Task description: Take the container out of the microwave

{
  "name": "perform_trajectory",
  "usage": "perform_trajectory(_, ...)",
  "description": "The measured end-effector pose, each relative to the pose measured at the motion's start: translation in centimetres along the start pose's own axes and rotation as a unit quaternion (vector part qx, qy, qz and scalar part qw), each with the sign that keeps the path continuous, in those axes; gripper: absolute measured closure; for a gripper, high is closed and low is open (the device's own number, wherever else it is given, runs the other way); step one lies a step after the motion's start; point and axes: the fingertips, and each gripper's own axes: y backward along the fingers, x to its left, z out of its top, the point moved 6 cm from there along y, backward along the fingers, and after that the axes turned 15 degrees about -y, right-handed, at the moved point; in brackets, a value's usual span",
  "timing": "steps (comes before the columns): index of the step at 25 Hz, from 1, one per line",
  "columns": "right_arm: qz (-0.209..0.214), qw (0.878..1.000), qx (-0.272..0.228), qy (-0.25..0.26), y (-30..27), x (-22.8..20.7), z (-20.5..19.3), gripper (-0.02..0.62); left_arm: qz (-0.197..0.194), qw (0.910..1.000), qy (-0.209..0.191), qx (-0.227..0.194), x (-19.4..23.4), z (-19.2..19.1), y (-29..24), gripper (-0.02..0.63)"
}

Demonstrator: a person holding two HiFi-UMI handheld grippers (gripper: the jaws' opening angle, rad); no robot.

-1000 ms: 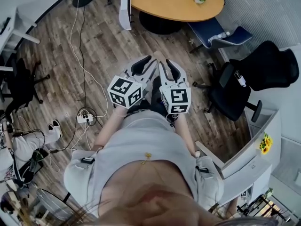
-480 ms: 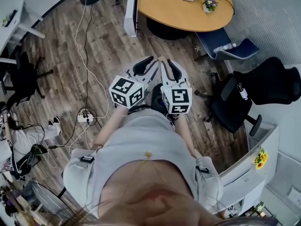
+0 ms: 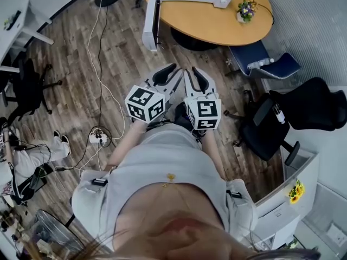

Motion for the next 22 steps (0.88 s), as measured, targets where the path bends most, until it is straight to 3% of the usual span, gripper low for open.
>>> perform_trajectory(22,0.026,1.0,0.001,0.007,-4.6,-7.5,4.9,0.5,0.031,0.9994,0.015,-0.006,1.9,2.7,-8.6,0.503)
